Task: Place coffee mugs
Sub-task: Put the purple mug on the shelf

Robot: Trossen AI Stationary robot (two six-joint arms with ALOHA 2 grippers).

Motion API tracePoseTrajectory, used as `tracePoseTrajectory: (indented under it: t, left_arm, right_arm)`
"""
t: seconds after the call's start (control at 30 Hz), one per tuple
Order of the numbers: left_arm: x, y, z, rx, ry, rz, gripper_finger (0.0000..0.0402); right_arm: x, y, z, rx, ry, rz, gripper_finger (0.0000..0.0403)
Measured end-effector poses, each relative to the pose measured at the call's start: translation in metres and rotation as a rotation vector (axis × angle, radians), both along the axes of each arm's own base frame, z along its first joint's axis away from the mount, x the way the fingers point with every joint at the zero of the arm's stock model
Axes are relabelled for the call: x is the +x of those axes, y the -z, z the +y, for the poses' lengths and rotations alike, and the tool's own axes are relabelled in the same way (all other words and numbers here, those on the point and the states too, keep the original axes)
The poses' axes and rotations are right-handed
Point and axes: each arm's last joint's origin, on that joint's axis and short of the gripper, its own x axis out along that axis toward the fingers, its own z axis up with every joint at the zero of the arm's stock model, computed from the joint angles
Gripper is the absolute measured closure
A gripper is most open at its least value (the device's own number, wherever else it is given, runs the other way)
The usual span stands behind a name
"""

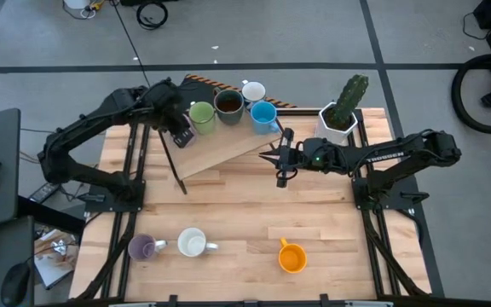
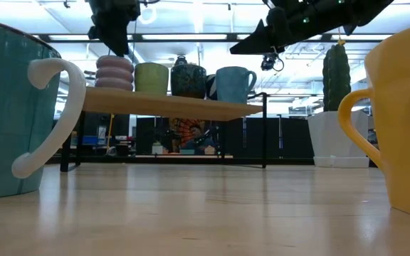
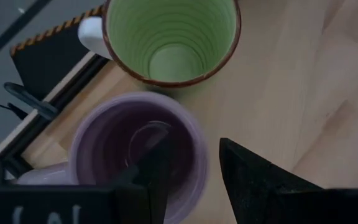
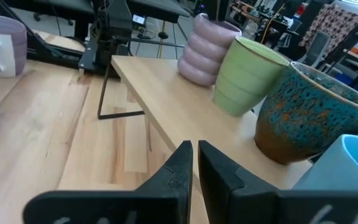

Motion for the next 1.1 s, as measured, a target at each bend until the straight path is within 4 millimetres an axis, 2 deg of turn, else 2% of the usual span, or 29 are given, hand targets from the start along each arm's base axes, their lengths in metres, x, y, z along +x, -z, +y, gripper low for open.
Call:
tracePoseTrajectory:
  t: [0.23, 0.6, 1.1]
  left_arm:
    - [0.006, 0.01, 0.01, -0.033, -0.009, 0.049, 0.026]
    - [0.019, 0.02, 0.007, -0.046, 0.036, 0.111, 0.026]
    - [0.011, 0.024, 0.001, -0.052, 0.199, 0.256, 0.026]
  right_arm:
    - [0.0, 0.0, 0.001, 0.006, -0.026, 0.0, 0.0372]
    - [0.001, -0.003, 0.001, 0.005, -0.032, -0.038, 0.0372]
    - [0.002, -0.006, 0.001, 0.051, -0.025, -0.079, 0.0372]
